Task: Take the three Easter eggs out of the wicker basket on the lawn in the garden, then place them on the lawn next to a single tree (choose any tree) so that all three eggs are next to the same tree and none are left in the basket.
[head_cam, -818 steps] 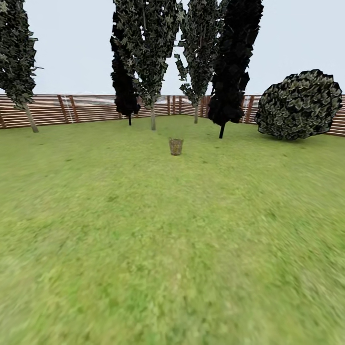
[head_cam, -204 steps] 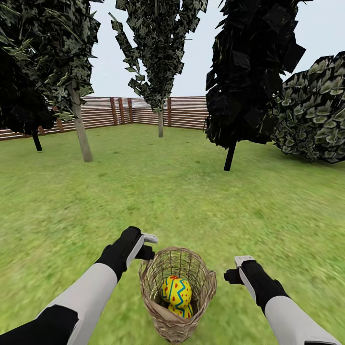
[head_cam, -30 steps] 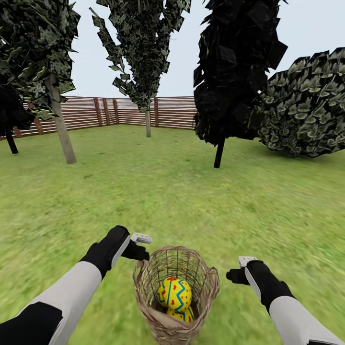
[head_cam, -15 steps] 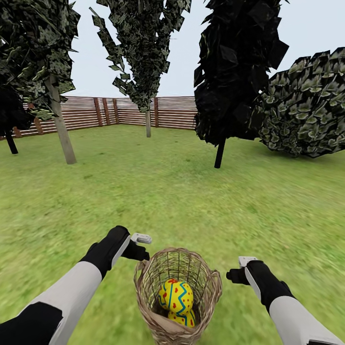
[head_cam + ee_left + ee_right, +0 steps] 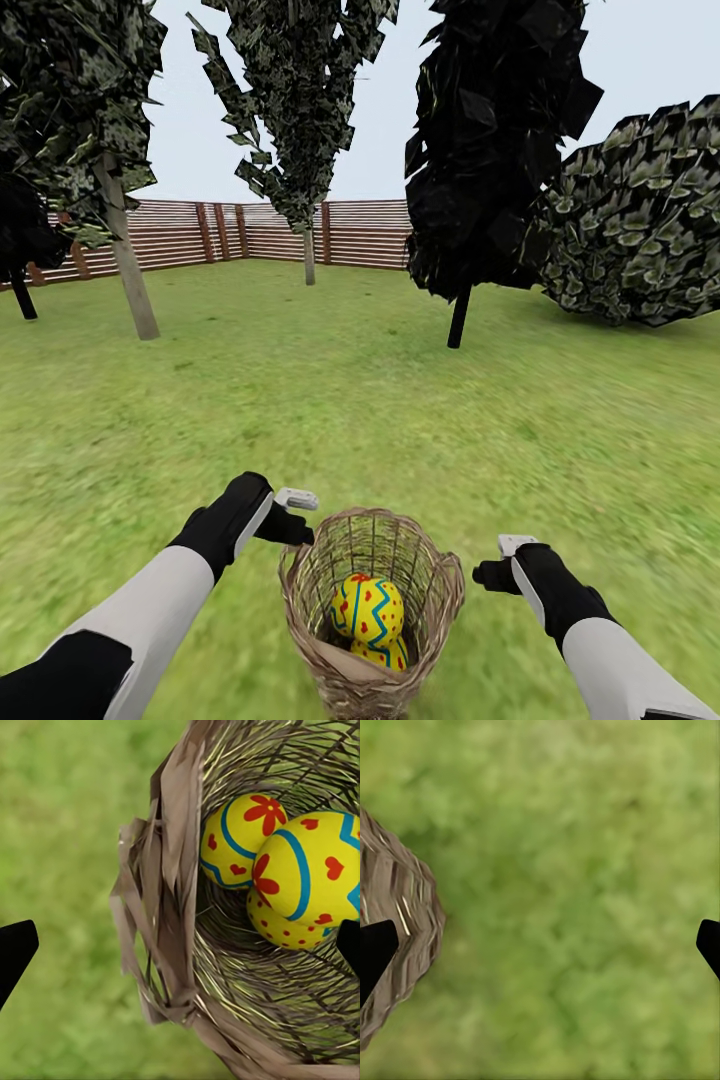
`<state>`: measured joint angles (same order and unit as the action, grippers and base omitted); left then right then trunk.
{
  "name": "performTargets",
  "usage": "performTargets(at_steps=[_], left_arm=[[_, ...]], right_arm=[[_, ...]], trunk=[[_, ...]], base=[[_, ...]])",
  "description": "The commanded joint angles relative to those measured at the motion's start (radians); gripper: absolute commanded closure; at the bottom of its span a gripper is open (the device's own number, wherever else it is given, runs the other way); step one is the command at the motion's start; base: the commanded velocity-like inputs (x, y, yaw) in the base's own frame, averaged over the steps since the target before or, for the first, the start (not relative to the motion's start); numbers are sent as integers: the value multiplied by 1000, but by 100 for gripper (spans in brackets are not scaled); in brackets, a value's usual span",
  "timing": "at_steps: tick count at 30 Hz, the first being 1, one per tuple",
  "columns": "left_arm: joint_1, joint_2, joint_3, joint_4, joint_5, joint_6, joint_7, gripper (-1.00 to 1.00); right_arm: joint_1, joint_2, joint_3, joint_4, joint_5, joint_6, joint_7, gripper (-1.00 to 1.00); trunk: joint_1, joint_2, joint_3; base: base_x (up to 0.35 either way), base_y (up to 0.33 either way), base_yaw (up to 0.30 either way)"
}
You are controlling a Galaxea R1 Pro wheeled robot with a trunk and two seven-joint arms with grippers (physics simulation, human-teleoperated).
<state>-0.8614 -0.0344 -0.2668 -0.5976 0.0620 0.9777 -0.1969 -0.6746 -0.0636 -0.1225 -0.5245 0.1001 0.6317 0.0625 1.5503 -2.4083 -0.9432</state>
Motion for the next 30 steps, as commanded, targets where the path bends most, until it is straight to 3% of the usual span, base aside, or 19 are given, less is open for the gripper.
performTargets(at_steps=[1,8,11,19,24,30], left_arm=[[-1,1,-3,-1,6,4,2,-100],[-1,2,-3,-3,5,4,2,-100],[-1,2,-3,-4,5,4,4,-100],[-1,3,-3,-4,3,4,8,-100],[-1,4,-2,-6,2,4,8,-100],[-1,5,-2,-9,4,3,6,-100]], right_arm=[[0,1,-5,-2,10,5,7,-100],[0,-1,-7,-10,10,5,7,-100],[-2,-15,-29,-40,8,5,10,-100],[-3,-28,-178,-304,7,18,47,-100],[-2,-27,-191,-324,7,16,48,-100],[0,-23,-190,-321,7,16,48,-100]], trunk=[[4,-8,-4],[31,-57,-26],[42,-78,-36],[52,-93,-65],[55,-94,-84],[55,-94,-84]], base=[[0,0,0],[0,0,0],[0,0,0],[0,0,0],[0,0,0],[0,0,0]])
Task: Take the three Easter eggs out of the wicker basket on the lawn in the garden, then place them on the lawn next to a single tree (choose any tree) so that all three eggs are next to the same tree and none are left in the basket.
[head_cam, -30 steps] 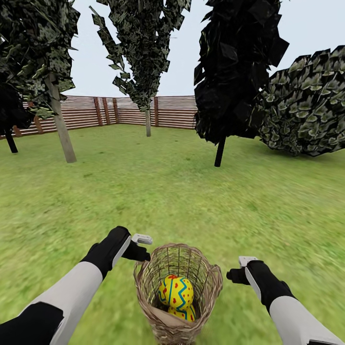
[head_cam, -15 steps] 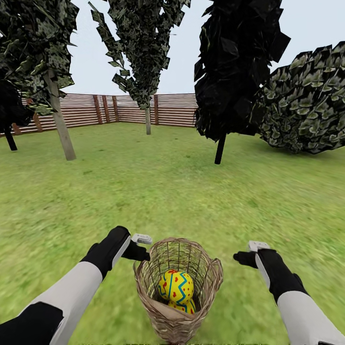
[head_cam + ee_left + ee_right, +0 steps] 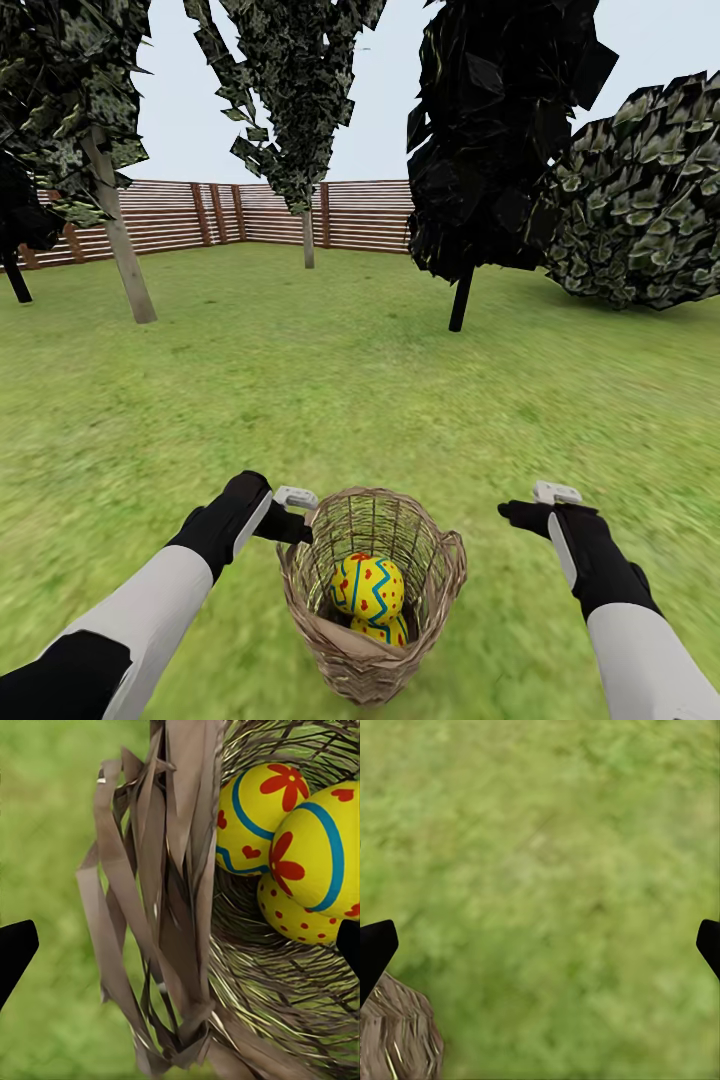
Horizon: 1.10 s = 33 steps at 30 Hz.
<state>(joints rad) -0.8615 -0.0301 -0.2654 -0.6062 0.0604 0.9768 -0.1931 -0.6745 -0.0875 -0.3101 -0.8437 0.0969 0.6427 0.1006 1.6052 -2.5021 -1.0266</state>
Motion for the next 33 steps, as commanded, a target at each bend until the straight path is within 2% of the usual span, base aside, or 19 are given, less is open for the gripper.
performTargets(at_steps=[1,11,20,24,29,33], left_arm=[[-1,1,-3,-2,6,4,3,-100],[-1,0,-3,-1,4,5,3,-100],[-1,-3,-4,1,6,14,0,-100],[-1,-2,-4,0,7,16,0,-100],[-1,-4,-4,0,7,18,0,-100],[-1,-5,-5,0,7,19,0,-100]], right_arm=[[-1,1,-3,-1,10,5,10,-100],[0,2,-3,0,9,5,10,-100],[0,2,-3,1,8,5,10,-100],[0,2,-3,2,8,5,10,-100],[0,2,-3,2,9,5,10,-100],[0,2,-3,2,9,4,10,-100]], trunk=[[0,0,-1],[0,0,-1],[4,-3,-36],[4,-3,-36],[6,-4,-55],[6,-4,-55]], base=[[0,0,0],[0,0,0],[0,0,0],[0,0,0],[0,0,0],[0,0,0]])
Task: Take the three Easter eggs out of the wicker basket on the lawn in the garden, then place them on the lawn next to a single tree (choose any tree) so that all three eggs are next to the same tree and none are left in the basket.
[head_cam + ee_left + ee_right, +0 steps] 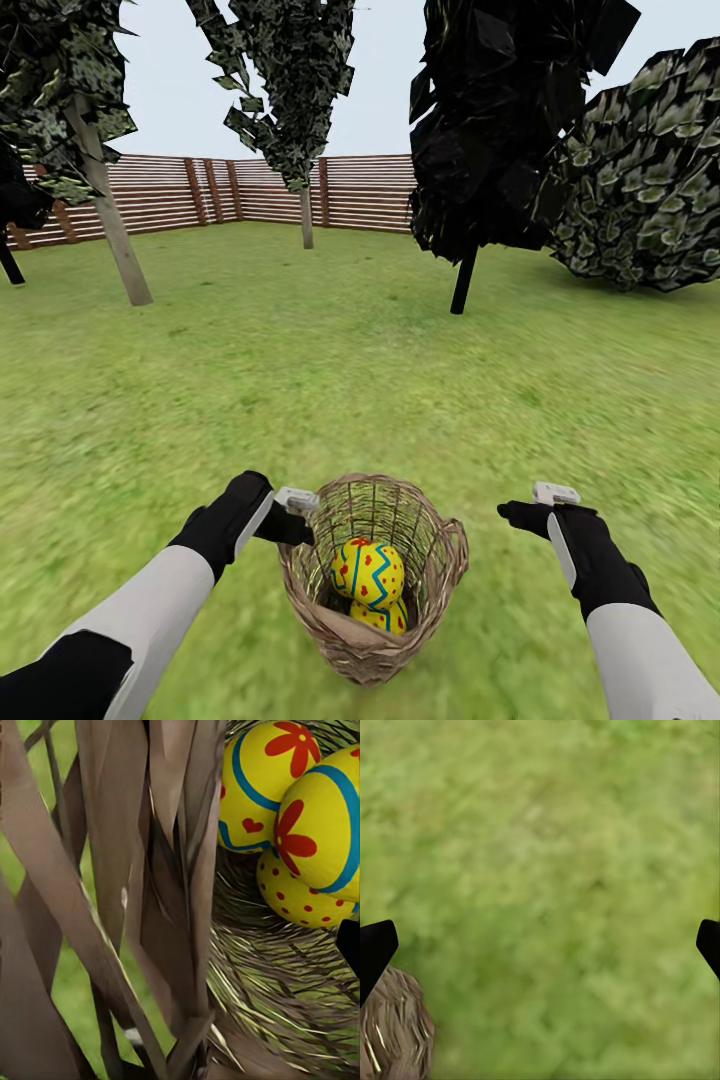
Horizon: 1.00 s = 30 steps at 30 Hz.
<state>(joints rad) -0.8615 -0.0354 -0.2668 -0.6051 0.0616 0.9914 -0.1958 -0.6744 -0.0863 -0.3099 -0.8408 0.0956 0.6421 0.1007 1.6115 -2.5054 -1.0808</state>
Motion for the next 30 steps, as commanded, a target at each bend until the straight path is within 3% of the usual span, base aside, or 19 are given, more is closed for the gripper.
performTargets(at_steps=[1,18,19,30], left_arm=[[-1,2,-3,-1,6,4,3,-100],[-1,5,-2,11,3,-1,7,-100],[-1,4,-3,12,3,-1,7,100],[-1,5,-3,10,1,-1,7,100]], right_arm=[[-1,0,-3,-1,10,5,10,-100],[-1,2,-3,-1,10,5,10,-100],[-1,2,-3,-1,10,5,10,-100],[-1,2,-3,0,8,5,10,-100]], trunk=[[0,0,-1],[0,0,-1],[0,0,-1],[0,0,-1]], base=[[0,0,0],[0,0,0],[0,0,0],[0,0,0]])
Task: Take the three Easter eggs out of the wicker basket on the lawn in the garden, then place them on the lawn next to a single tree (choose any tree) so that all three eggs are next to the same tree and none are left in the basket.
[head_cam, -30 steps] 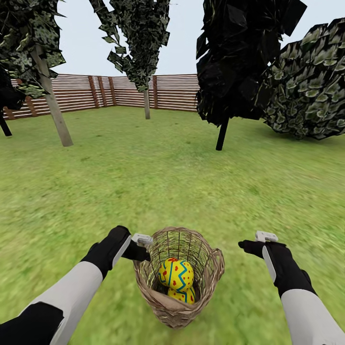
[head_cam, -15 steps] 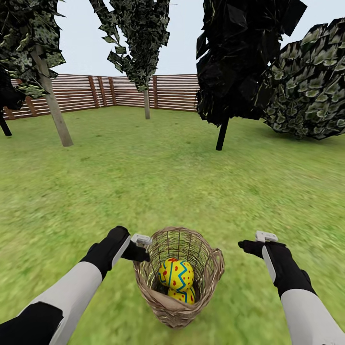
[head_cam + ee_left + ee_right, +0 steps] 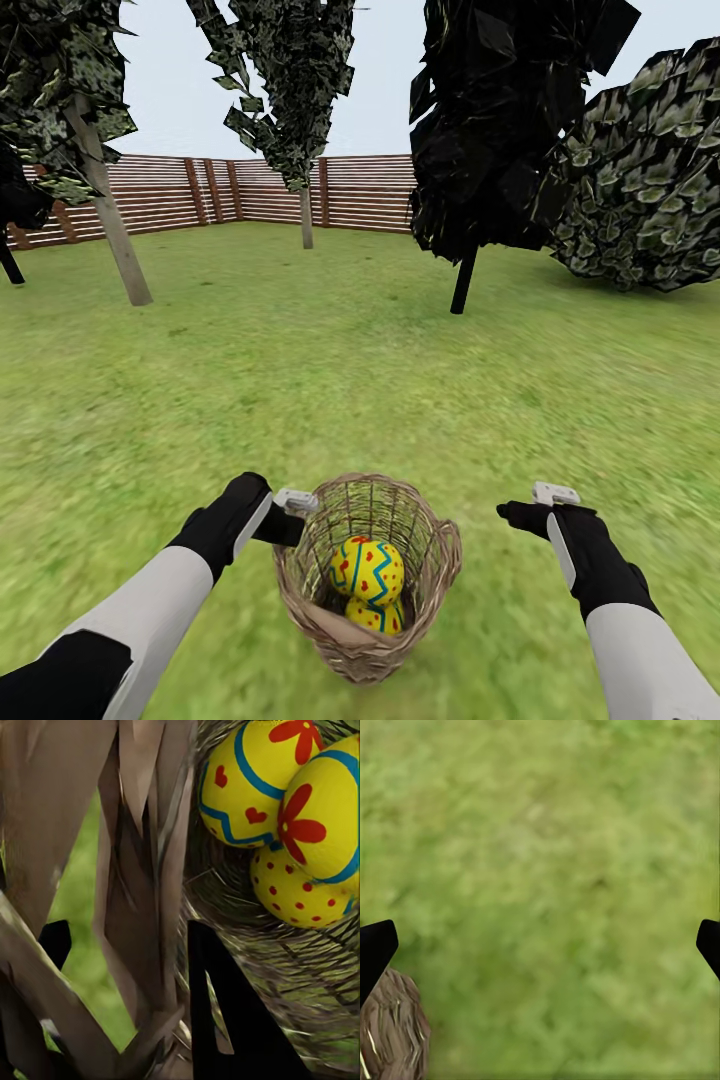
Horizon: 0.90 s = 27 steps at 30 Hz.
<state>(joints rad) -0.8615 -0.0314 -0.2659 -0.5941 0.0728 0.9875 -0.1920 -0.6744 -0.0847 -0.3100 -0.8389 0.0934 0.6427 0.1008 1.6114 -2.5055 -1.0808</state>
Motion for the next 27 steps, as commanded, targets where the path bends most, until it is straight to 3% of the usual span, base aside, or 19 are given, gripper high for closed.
performTargets(at_steps=[1,7,15,27], left_arm=[[-1,1,-5,-1,-11,2,3,100],[-1,0,-10,-1,-11,5,3,100],[-1,1,-10,-1,-13,5,3,100],[-1,1,-12,-1,-13,2,3,100]], right_arm=[[-1,0,-3,-1,10,5,10,-100],[-1,0,-3,-1,9,5,10,-100],[0,3,-3,8,13,3,9,-100],[6,7,0,45,23,-3,4,-100]], trunk=[[0,0,-1],[0,0,-1],[-4,1,30],[-9,4,76]], base=[[0,0,0],[0,0,0],[0,0,0],[0,0,287]])
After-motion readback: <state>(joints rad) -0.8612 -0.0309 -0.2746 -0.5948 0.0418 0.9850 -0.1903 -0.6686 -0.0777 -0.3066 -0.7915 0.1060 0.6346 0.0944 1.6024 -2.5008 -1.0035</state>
